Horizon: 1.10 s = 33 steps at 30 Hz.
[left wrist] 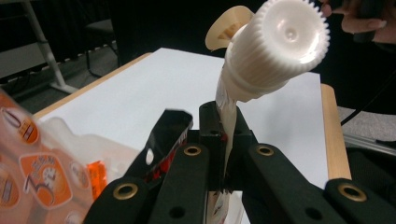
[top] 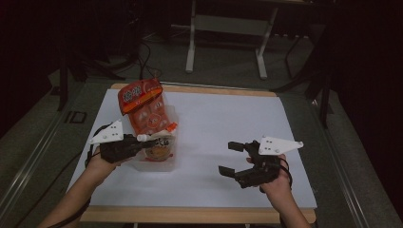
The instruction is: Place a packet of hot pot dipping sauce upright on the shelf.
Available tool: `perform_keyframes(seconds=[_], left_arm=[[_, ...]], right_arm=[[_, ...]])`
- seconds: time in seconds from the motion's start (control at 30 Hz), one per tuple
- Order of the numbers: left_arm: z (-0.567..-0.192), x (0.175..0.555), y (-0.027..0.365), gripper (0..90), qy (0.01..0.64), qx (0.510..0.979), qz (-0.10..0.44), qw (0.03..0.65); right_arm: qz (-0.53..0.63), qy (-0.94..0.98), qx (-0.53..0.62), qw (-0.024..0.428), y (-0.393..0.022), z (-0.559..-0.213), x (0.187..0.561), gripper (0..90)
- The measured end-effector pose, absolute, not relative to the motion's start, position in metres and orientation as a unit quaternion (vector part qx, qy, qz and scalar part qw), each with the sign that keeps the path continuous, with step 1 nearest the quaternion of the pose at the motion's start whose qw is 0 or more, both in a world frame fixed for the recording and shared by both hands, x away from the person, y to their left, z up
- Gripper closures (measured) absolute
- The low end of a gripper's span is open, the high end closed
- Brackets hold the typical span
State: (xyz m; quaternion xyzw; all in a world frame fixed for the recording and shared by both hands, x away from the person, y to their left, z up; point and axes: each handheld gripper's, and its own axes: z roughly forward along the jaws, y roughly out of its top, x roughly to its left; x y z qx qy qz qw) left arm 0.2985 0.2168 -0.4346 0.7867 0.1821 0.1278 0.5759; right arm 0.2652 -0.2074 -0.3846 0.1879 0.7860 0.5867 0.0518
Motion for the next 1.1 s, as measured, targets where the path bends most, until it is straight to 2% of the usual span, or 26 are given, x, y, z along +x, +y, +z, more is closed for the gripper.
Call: perform_keyframes(seconds=[0.33,0.5,1.1], left_arm=[[-0.440,0.293,0.231,89.8,0.195,0.772,0.112,0.594],[-0.442,0.292,0.233,89.8,0.195,0.784,0.111,0.578],[-0.485,0.300,0.235,89.3,0.224,0.794,0.078,0.560]], right_arm=[[0.581,0.789,0.195,0.047,-0.208,-0.389,0.269,15.1],[0.585,0.785,0.199,0.046,-0.210,-0.388,0.270,15.2],[0.577,0.789,0.206,0.047,-0.212,-0.394,0.272,15.1]])
